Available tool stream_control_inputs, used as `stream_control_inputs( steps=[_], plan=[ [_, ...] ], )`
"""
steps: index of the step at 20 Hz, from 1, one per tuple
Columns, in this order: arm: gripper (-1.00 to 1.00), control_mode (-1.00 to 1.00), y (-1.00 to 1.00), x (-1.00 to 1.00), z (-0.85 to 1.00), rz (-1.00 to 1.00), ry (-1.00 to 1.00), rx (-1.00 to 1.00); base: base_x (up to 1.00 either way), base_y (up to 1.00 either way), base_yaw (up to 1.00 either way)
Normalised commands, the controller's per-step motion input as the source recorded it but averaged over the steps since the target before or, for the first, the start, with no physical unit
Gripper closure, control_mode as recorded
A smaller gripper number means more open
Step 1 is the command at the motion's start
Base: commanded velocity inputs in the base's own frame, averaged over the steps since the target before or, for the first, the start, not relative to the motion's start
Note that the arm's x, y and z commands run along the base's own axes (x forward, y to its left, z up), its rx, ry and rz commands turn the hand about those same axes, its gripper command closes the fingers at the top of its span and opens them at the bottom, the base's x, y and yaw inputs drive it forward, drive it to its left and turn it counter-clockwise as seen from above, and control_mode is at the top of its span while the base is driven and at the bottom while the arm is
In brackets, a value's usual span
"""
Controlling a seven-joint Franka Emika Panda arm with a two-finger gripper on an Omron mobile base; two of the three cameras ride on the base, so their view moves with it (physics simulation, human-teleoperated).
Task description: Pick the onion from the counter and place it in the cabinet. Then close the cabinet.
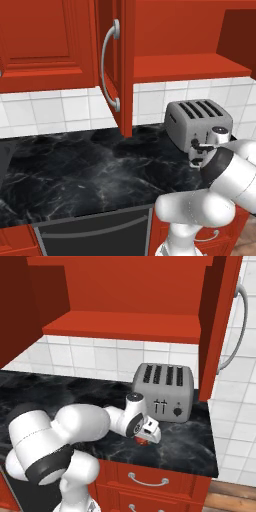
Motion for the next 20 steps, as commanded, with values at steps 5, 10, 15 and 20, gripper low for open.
stream_control_inputs(
  steps=[5, 10, 15, 20],
  plan=[
    [-1.00, -1.00, -0.04, 0.10, -0.38, 0.00, 0.00, 0.00, 0.00, 0.00, 0.00],
    [1.00, -1.00, 0.00, -0.02, -0.19, 0.00, 0.01, -0.02, 0.00, 0.00, 0.00],
    [1.00, -1.00, 0.01, -0.59, 0.27, 0.09, -0.13, 0.00, 0.00, 0.00, 0.00],
    [1.00, -1.00, 0.05, -0.44, 0.98, 0.10, -0.20, -0.01, 0.00, 0.00, 0.00]
  ],
)
